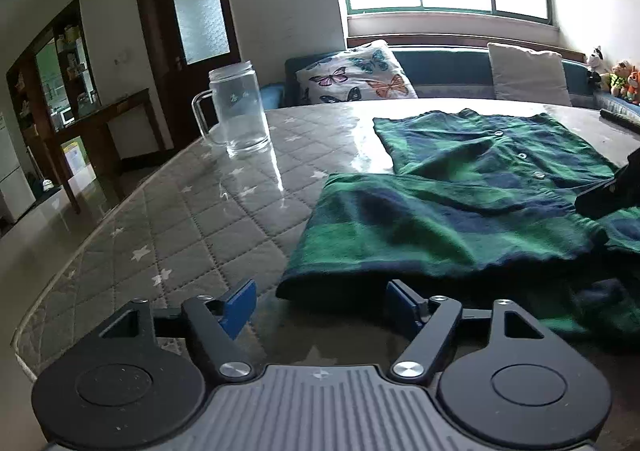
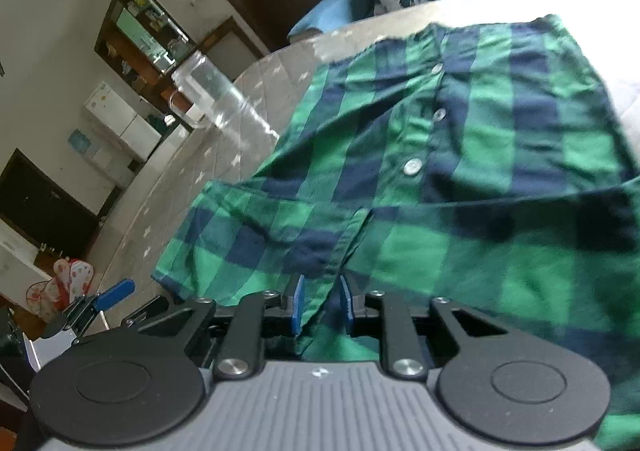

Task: Fold clothes

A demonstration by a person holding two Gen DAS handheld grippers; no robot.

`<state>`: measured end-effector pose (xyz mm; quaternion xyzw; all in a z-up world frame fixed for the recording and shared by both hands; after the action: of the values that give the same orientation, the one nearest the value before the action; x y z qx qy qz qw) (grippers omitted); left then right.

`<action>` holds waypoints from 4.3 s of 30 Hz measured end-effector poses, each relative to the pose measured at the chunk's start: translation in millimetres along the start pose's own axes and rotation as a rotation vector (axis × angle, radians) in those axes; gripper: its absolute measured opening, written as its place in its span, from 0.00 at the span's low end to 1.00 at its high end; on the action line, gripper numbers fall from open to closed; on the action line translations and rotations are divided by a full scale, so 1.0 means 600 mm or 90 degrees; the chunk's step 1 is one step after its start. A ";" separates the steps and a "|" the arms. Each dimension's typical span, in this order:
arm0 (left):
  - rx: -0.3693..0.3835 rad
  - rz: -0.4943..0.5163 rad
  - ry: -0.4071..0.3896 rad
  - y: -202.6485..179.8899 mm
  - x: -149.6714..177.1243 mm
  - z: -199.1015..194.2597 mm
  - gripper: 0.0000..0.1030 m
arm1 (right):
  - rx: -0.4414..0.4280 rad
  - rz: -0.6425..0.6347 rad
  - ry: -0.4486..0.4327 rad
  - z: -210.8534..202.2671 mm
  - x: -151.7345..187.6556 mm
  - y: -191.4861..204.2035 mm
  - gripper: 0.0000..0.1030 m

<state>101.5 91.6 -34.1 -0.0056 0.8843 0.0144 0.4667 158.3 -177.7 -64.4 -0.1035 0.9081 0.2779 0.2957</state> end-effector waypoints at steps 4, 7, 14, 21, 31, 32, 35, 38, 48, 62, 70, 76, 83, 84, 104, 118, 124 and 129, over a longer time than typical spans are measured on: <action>-0.001 -0.005 0.006 0.004 0.006 0.005 0.77 | 0.013 -0.015 0.012 0.024 0.009 0.013 0.24; -0.002 -0.007 0.010 0.003 0.007 0.011 0.78 | 0.016 -0.021 0.010 0.022 0.010 0.020 0.10; 0.001 0.004 0.012 -0.008 0.008 0.024 0.82 | 0.023 -0.045 -0.047 -0.035 -0.020 0.031 0.09; -0.004 0.029 0.009 -0.019 0.010 0.031 0.84 | 0.049 -0.090 -0.099 -0.103 -0.062 0.040 0.09; -0.019 0.075 -0.006 -0.026 0.007 0.032 0.84 | 0.133 -0.106 -0.156 -0.205 -0.083 -0.010 0.09; -0.016 0.080 -0.006 -0.028 0.008 0.031 0.84 | 0.142 -0.102 -0.159 -0.216 -0.081 -0.020 0.09; -0.013 0.094 -0.009 -0.034 0.011 0.024 0.86 | 0.164 -0.086 -0.159 -0.234 -0.071 -0.044 0.09; -0.016 0.110 -0.014 -0.039 0.014 0.021 0.86 | 0.186 -0.069 -0.145 -0.233 -0.048 -0.074 0.09; -0.037 0.126 -0.013 -0.035 0.018 0.018 0.87 | 0.201 -0.018 -0.088 -0.173 0.028 -0.134 0.09; -0.012 0.122 -0.034 0.010 -0.028 -0.033 0.85 | 0.249 -0.061 -0.090 -0.198 0.026 -0.148 0.16; 0.078 0.107 -0.046 -0.076 -0.087 0.010 0.59 | 0.219 -0.118 -0.087 -0.134 -0.010 -0.114 0.16; 0.149 0.117 -0.009 -0.160 -0.112 0.081 0.33 | 0.226 -0.138 -0.068 -0.093 -0.016 -0.115 0.16; 0.132 0.151 0.050 -0.178 -0.091 0.164 0.20 | 0.241 -0.114 -0.054 -0.084 -0.003 -0.156 0.13; 0.131 0.150 0.052 -0.175 -0.088 0.168 0.20 | 0.240 -0.116 -0.055 -0.086 -0.001 -0.159 0.12; 0.253 0.229 0.024 -0.293 -0.040 0.081 0.35 | 0.193 -0.245 -0.017 -0.072 0.042 -0.055 0.31; 0.267 0.245 -0.006 -0.297 -0.028 0.036 0.36 | 0.212 -0.192 -0.044 -0.136 0.080 -0.075 0.33; 0.273 0.263 0.010 -0.312 -0.004 0.040 0.37 | 0.218 -0.182 -0.041 -0.145 0.093 -0.087 0.33; 0.269 0.258 0.009 -0.303 0.004 0.033 0.37 | 0.223 -0.184 -0.037 -0.152 0.102 -0.092 0.33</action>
<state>120.9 -89.6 -51.0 0.2681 0.8539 -0.0770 0.4393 84.8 -276.4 -64.0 -0.1712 0.9094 0.0739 0.3719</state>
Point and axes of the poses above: each gripper's, at about its wrist camera, not at the fingertips, and z roughly the way its jaws point, y to its left, x to its underside, the point moved 8 cm from there along z, roughly the way its jaws point, and after that the axes turned 9 degrees about -z, right-handed, at the moved point
